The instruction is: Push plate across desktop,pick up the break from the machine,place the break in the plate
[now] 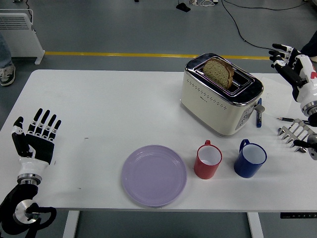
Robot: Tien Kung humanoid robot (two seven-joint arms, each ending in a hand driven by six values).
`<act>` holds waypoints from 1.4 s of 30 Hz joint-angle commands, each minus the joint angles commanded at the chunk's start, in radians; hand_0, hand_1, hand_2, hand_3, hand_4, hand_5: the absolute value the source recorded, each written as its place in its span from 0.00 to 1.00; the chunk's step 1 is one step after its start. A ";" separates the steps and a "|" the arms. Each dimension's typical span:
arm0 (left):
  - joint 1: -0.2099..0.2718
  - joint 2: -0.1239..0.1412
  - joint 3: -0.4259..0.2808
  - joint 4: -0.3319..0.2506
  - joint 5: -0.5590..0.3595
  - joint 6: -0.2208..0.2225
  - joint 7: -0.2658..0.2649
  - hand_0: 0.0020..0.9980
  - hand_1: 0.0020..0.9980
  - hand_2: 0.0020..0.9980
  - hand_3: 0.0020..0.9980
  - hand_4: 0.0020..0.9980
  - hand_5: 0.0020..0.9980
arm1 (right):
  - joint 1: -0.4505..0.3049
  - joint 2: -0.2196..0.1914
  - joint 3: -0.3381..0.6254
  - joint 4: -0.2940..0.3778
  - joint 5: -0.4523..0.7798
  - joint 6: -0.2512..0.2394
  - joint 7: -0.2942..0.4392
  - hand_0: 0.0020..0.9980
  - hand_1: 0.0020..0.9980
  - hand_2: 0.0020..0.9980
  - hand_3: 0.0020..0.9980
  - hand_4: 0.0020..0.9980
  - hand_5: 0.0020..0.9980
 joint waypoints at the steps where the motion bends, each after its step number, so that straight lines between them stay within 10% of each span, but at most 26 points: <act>1: 0.000 0.000 -0.004 -0.001 0.002 0.000 0.001 0.83 0.83 0.83 0.76 0.59 1.00 | 0.039 0.000 -0.031 -0.012 -0.045 0.003 -0.008 0.82 0.81 0.83 0.82 0.66 0.35; 16: -0.003 0.000 -0.074 -0.008 0.033 0.008 0.012 0.83 0.83 0.81 0.75 0.57 1.00 | 0.436 0.181 -0.341 -0.382 -0.644 0.199 -0.141 0.93 0.91 0.94 0.94 0.79 0.27; 33: -0.005 0.000 -0.094 -0.003 0.041 0.009 0.016 0.83 0.82 0.81 0.75 0.56 1.00 | 0.630 0.395 -0.501 -0.883 -0.624 0.234 -0.144 0.90 0.86 0.89 0.92 0.79 0.28; 42: -0.006 0.000 -0.096 0.005 0.039 0.009 0.015 0.83 0.82 0.81 0.75 0.56 1.00 | 0.656 0.395 -0.531 -0.969 -0.613 0.251 -0.139 0.80 0.79 0.80 0.86 0.78 0.28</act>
